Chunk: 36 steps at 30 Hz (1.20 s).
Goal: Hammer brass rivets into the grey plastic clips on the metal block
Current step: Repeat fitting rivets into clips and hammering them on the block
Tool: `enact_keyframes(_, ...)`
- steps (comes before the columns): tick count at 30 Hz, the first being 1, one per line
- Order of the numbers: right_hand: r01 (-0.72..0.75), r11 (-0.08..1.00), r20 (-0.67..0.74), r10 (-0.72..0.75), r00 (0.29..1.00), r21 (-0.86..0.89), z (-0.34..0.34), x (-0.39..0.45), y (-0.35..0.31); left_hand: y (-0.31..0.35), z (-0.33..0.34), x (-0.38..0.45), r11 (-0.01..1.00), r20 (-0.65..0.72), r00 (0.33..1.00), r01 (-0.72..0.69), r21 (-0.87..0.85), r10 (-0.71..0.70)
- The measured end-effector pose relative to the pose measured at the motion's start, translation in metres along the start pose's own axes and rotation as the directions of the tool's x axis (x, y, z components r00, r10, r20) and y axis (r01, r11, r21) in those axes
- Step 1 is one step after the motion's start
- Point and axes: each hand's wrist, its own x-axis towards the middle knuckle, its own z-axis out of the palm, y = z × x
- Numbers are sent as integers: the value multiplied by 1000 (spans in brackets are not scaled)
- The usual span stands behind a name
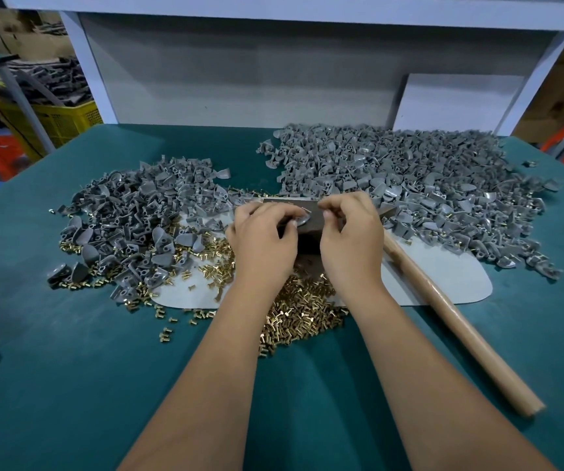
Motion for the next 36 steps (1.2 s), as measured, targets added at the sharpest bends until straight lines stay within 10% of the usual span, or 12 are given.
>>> enact_keyframes(31, -40, 973, 77, 23, 997, 226, 2, -4, -8, 6, -10, 1, 967, -83, 994, 54, -250, -77)
enact_keyframes(36, -97, 985, 125, 79, 989, 142, 1, 0, -3, 0, -9, 3, 994, -20, 996, 88, -63, -89)
